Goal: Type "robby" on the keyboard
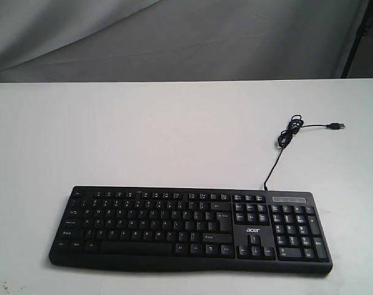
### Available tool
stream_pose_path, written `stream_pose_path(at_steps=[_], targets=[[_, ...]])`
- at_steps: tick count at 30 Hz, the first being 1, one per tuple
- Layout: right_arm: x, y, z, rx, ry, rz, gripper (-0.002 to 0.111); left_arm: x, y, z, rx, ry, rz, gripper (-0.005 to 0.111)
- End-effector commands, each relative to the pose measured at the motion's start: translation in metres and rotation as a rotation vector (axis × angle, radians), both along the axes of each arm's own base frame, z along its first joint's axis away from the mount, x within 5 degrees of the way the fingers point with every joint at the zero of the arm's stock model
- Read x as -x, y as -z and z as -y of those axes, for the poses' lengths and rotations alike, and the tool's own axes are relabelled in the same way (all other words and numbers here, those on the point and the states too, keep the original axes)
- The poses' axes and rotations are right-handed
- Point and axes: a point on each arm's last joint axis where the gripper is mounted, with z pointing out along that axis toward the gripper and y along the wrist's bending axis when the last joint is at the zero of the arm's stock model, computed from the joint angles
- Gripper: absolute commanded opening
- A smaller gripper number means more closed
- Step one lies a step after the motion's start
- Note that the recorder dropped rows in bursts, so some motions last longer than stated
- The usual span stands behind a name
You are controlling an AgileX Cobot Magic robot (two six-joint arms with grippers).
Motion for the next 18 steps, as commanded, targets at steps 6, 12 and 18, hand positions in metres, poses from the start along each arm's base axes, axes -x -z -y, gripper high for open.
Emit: stream_pose_path(at_steps=[6, 12, 18], targets=[[0.0003, 0.0037, 0.0056, 0.075, 0.045, 0.056, 0.0, 0.0, 0.0006, 0.0003, -0.001, 0.006, 0.007, 0.0], [0.0004, 0.0042, 0.0054, 0.066, 0.044, 0.049, 0.0, 0.0, 0.0006, 0.0003, -0.001, 0.006, 0.007, 0.0], [0.0066, 0.0042, 0.0108, 0.088, 0.101, 0.083, 0.0, 0.0, 0.0006, 0.0003, -0.001, 0.006, 0.007, 0.0]])
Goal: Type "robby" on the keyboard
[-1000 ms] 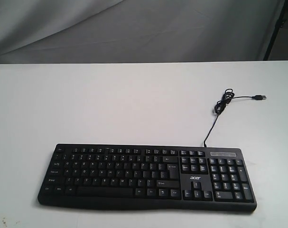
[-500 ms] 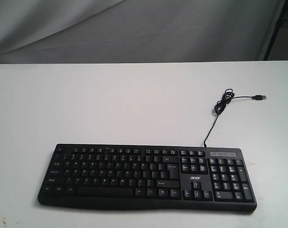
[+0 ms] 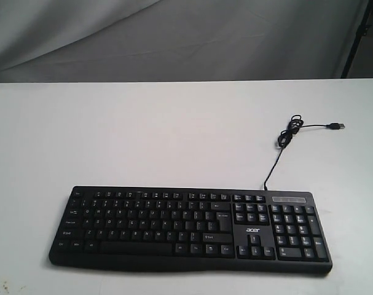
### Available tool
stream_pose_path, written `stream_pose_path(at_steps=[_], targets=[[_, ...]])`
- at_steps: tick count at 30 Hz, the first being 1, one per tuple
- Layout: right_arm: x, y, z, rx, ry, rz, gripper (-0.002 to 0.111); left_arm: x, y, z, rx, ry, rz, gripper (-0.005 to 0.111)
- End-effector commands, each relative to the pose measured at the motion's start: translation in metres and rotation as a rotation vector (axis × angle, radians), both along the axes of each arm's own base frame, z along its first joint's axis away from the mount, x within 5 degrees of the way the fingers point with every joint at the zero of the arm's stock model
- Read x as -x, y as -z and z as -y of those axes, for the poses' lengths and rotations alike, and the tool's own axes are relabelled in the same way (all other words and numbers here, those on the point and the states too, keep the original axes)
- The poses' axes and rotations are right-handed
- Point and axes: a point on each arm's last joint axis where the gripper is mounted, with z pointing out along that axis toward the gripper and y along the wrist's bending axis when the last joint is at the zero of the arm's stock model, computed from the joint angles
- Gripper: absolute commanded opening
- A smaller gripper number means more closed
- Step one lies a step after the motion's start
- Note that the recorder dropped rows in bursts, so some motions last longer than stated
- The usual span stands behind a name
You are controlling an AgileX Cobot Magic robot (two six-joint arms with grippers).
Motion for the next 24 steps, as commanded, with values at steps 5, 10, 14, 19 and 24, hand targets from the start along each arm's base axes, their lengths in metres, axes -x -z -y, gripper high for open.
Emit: stream_pose_path(at_steps=[5, 10, 14, 19, 24], targets=[[0.015, -0.002, 0.008, 0.051, 0.087, 0.076, 0.0, 0.0, 0.001, 0.0, -0.001, 0.006, 0.007, 0.0], [0.016, 0.002, 0.008, 0.054, 0.082, 0.035, 0.0, 0.0, 0.001, 0.0, -0.001, 0.006, 0.007, 0.0], [0.018, 0.011, 0.007, 0.063, 0.073, -0.06, 0.0, 0.0, 0.001, 0.0, -0.001, 0.006, 0.007, 0.0], [0.019, 0.012, 0.007, 0.066, 0.071, -0.076, 0.0, 0.0, 0.001, 0.0, -0.001, 0.006, 0.007, 0.0], [0.019, 0.012, 0.007, 0.06, 0.07, -0.077, 0.0, 0.0, 0.001, 0.0, -0.001, 0.006, 0.007, 0.0]])
